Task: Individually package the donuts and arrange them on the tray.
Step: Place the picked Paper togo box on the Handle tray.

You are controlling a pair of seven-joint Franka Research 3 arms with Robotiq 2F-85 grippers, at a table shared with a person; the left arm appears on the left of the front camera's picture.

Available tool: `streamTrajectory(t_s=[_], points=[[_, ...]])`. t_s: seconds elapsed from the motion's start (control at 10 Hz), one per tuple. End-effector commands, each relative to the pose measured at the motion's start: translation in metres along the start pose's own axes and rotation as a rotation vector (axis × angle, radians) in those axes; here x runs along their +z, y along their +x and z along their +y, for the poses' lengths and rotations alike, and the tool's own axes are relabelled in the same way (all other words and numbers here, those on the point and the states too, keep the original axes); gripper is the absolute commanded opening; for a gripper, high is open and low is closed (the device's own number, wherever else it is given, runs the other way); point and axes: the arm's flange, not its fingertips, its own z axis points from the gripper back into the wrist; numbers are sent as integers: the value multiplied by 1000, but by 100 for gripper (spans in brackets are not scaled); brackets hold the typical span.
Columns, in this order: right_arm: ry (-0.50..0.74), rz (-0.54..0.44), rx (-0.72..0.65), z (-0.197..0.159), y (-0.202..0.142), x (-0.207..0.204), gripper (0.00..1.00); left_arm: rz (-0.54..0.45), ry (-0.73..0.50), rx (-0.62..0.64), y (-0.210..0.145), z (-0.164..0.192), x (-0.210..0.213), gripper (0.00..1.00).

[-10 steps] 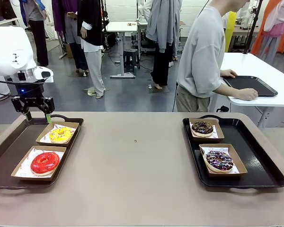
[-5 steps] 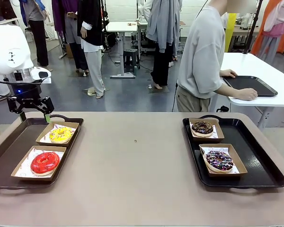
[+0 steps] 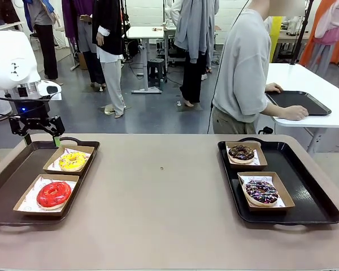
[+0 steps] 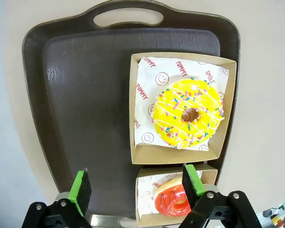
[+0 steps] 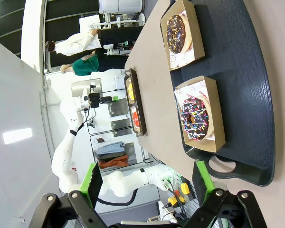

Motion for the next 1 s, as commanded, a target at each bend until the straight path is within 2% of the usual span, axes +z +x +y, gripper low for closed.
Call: streamTrajectory(t_s=[0.0, 0.7, 0.8, 0.9], points=[[-4, 11, -4, 2, -1, 2, 100, -12, 2, -3, 3, 0, 1, 100], [-4, 11, -4, 2, -1, 2, 100, 0, 0, 0, 0, 0, 0, 100], [-4, 11, -4, 2, -1, 2, 100, 39, -249, -38, -9, 17, 13, 100], [-4, 11, -4, 2, -1, 2, 100, 31, -467, -30, -26, 42, 23, 100]])
